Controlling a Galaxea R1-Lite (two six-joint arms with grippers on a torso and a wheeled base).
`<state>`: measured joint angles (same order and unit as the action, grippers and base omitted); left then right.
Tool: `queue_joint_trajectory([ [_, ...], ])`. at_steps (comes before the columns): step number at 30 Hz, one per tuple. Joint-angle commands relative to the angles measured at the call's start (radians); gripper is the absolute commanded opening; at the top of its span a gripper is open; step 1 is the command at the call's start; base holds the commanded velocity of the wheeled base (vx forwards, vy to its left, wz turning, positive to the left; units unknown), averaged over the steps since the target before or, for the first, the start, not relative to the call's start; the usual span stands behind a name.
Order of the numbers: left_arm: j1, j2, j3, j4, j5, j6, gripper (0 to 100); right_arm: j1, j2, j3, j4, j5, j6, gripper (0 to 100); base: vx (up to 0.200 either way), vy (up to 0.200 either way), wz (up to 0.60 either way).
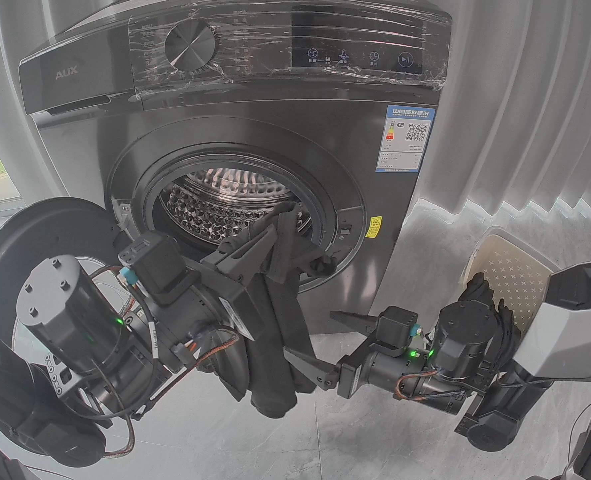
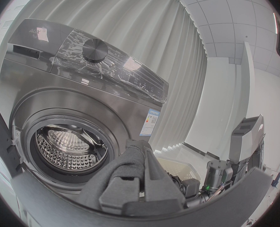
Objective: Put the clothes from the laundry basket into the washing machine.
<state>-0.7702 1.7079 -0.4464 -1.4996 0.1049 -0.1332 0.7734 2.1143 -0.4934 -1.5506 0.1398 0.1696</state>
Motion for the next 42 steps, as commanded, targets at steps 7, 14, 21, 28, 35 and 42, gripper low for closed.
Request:
queue_joint_trajectory([
  [7,0.0,-0.005,-0.025,0.005,0.012,-0.002,0,0.041,0.102,-0.093,-0.002,0.003,0.011,100,0.0,0.0,0.0],
  [14,-0.001,-0.007,-0.026,0.015,0.012,-0.005,0,0.063,0.144,-0.143,-0.003,-0.003,0.016,100,0.0,0.0,0.0],
  [21,-0.001,-0.005,-0.028,0.013,0.012,-0.008,0,0.067,0.158,-0.198,-0.003,-0.009,0.027,100,0.0,0.0,0.0],
  [28,-0.001,-0.007,-0.04,0.013,0.012,-0.008,0,0.063,0.188,-0.237,-0.003,-0.029,0.027,100,0.0,0.0,0.0],
  [35,-0.014,-0.007,-0.041,0.012,0.012,-0.011,0,0.078,0.217,-0.292,-0.003,-0.032,0.027,100,0.0,0.0,0.0],
  [42,-0.046,-0.008,-0.041,0.009,0.012,-0.013,0,0.081,0.242,-0.336,-0.003,-0.045,0.03,100,0.0,0.0,0.0],
])
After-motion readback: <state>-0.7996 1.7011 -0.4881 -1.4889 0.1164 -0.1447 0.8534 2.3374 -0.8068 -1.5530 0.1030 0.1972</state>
